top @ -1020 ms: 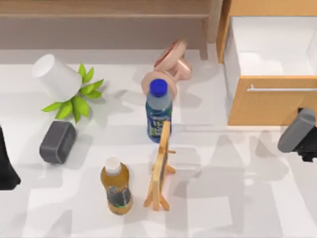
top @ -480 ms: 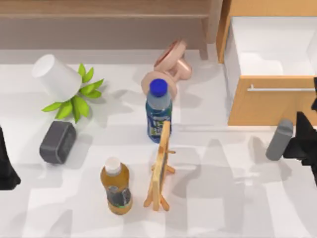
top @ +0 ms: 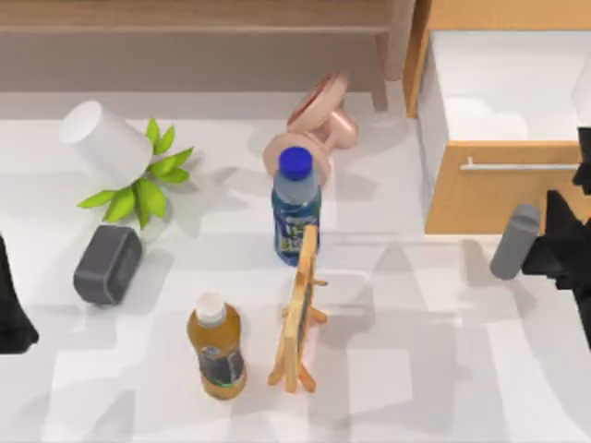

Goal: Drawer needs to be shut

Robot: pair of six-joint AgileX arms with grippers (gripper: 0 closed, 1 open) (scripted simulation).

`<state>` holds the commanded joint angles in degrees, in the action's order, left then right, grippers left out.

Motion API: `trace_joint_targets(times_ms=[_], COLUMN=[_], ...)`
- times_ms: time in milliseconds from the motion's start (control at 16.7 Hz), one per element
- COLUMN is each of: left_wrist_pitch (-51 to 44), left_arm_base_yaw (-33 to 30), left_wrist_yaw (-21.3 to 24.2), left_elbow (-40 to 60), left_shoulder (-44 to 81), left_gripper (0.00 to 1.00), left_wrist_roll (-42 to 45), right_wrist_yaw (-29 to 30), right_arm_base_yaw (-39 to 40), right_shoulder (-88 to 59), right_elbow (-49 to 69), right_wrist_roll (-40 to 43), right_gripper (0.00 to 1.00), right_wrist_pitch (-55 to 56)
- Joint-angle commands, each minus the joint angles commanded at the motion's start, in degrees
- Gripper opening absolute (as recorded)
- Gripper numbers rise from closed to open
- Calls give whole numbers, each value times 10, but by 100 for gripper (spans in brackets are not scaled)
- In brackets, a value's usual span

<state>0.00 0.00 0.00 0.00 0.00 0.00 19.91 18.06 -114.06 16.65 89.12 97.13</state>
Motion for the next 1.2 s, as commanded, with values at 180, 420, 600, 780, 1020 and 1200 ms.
trace_joint_targets(times_ms=[180,420,600,780,1020,1200], left_wrist_pitch=[0,0,0,0,0,0], left_arm_base_yaw=[0,0,0,0,0,0], left_wrist_yaw=[0,0,0,0,0,0], left_elbow=[0,0,0,0,0,0], left_shoulder=[0,0,0,0,0,0], left_gripper=[100,100,100,100,100,100], left_wrist_roll=[0,0,0,0,0,0], right_wrist_yaw=[-4,-4,-4,-4,-4,-4], right_arm_base_yaw=[-4,-4,-4,-4,-4,-4], right_shoulder=[-2,-2,-2,-2,-2,-2], right_elbow=[11,11,11,11,11,11], right_wrist_roll=[0,0,0,0,0,0], right_gripper=[100,85,62,40,10,0], right_wrist_pitch=[-9,-9,-9,-9,-9,-9])
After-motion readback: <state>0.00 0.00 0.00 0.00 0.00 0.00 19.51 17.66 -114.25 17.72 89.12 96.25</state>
